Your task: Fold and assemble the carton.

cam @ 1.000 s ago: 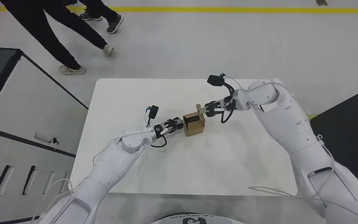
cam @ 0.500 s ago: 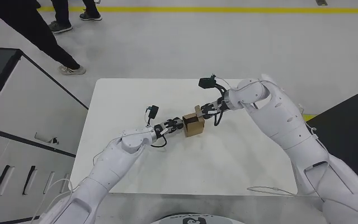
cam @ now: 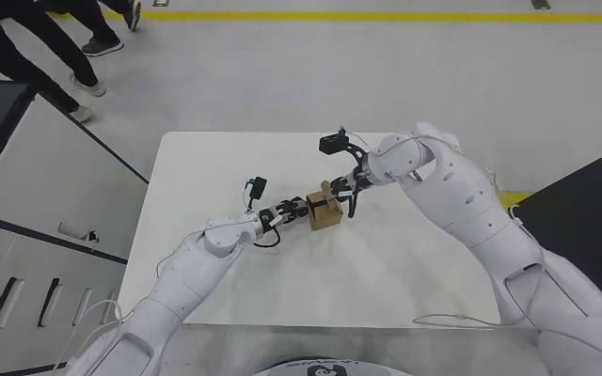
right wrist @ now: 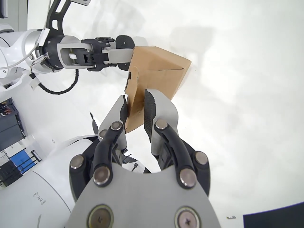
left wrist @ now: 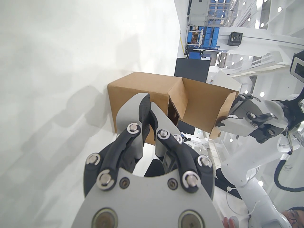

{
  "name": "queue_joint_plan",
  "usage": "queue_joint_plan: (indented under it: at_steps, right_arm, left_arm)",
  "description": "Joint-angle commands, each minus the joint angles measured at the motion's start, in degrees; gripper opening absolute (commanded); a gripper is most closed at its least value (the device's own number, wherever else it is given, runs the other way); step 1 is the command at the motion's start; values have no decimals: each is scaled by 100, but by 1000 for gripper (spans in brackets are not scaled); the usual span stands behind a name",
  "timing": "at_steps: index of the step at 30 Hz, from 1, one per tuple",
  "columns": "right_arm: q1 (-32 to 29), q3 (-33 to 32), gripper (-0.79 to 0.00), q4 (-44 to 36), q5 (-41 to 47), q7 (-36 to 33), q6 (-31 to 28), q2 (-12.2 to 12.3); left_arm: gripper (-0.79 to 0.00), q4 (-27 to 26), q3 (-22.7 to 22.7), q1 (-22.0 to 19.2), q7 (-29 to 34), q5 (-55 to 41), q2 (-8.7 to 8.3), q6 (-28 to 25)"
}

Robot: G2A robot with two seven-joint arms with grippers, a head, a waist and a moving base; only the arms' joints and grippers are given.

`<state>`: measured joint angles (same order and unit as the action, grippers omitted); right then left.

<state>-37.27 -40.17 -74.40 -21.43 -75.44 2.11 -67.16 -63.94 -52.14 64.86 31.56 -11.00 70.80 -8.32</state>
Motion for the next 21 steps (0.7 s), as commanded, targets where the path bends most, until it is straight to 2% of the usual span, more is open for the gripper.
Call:
queue_joint_plan:
  at_steps: [1, 10, 21]
  right_arm:
    - [50, 85, -606, -8, -87, -35, 24, -30]
    - [299, 472, -579, -82, -590, -170, 87, -178]
    - [428, 726, -628, -20, -795, -220, 148, -341]
  left_arm:
    - [-785, 0, 0, 0, 0, 0, 0, 0]
    - [-785, 0, 0, 0, 0, 0, 0, 0]
    - [-785, 0, 0, 0, 0, 0, 0, 0]
